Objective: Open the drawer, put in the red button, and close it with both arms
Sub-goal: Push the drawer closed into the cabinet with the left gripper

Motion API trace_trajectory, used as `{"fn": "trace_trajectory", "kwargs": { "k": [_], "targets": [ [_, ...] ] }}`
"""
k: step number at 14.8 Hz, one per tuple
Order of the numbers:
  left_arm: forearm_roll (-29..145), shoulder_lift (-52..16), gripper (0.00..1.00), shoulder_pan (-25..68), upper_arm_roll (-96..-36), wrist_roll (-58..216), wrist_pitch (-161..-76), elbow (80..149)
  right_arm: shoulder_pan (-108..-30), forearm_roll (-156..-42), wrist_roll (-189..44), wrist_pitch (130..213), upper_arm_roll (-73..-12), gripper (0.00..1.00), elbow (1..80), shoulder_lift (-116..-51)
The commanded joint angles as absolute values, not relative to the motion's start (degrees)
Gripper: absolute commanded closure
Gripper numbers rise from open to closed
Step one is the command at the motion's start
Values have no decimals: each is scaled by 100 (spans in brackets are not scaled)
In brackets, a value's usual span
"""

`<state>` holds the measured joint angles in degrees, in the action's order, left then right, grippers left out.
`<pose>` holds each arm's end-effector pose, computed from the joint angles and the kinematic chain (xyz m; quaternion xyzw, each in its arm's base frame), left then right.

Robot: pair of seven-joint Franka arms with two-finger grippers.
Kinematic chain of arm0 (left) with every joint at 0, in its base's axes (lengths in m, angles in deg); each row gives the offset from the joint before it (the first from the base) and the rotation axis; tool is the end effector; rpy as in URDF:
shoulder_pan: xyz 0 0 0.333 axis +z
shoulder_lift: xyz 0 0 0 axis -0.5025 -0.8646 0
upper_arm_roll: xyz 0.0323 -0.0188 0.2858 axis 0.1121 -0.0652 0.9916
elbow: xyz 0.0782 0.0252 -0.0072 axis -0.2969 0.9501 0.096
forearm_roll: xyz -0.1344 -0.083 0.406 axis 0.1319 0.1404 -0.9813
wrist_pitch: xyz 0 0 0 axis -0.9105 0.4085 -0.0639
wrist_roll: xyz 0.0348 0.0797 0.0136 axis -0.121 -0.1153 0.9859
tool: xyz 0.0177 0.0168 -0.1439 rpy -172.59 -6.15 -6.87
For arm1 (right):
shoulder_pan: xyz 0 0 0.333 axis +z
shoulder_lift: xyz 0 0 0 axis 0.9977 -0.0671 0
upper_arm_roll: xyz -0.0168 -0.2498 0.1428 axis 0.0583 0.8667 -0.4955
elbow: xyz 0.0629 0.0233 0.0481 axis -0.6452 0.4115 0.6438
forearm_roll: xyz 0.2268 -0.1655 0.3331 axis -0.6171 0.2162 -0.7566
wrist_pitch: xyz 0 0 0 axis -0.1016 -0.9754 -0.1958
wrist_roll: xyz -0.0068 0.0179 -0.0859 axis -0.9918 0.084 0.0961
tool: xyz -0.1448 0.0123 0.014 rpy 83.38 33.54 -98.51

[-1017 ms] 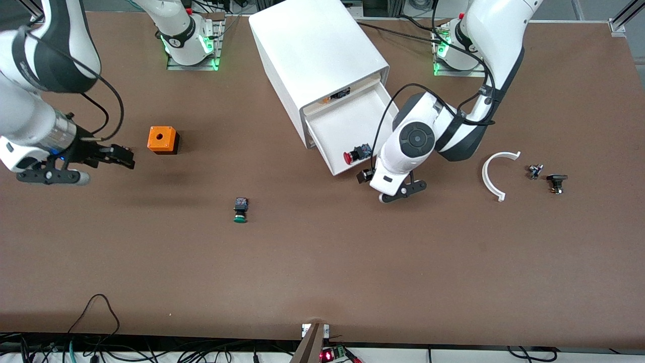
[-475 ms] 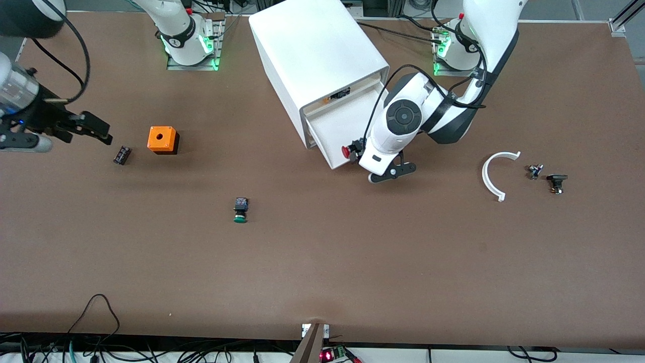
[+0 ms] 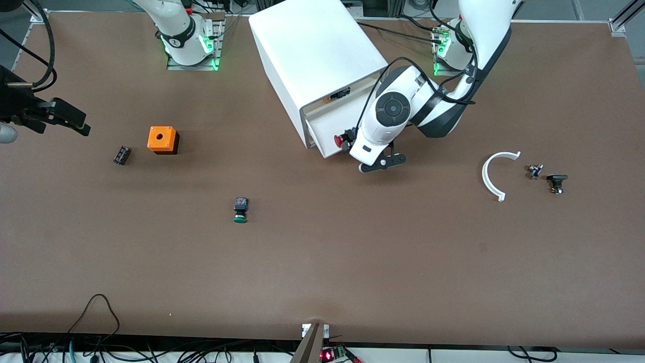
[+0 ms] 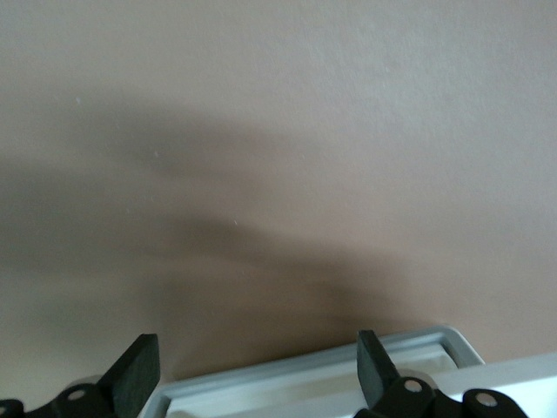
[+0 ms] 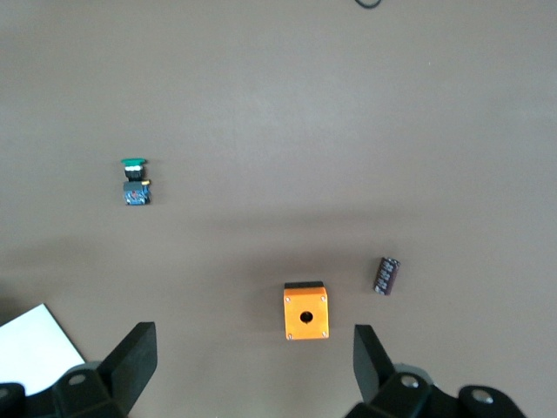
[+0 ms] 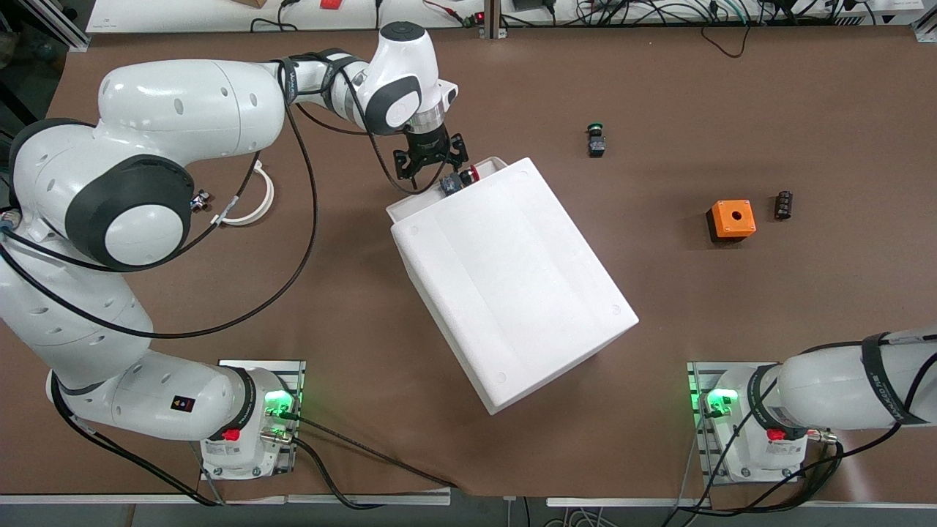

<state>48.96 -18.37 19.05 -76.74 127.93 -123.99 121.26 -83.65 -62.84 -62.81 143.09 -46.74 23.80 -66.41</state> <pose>0.4904 -0.4122 0.2047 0.9821 0.1447 -0.1176 0.0267 0.6224 0.0168 0.5592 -0.9995 0.0295 0.0104 0.0014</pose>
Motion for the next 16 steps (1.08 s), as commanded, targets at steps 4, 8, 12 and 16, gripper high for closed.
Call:
{"fn": "trace_trajectory", "kwargs": {
  "k": [4, 8, 12, 16],
  "targets": [
    [5130, -1611, 0, 2278, -8274, 13104, -12402, 12446, -8316, -6197, -6201, 13812, -4695, 0, 1655, -7067],
    [5298, -1610, 0, 2278, -8397, 13184, -12402, 12489, -8316, -6064, -5999, 14214, -4695, 0, 1995, -6971],
    [5298, -1611, 0, 2270, -8511, 13333, -12402, 12568, -8307, -6065, -5998, 15262, -4704, 0, 3227, -6277],
    [5306, -1611, 0, 2287, -8687, 13491, -12402, 12621, -8307, -6065, -5990, 15183, -4704, 0, 3228, -6250]
  ]
}}
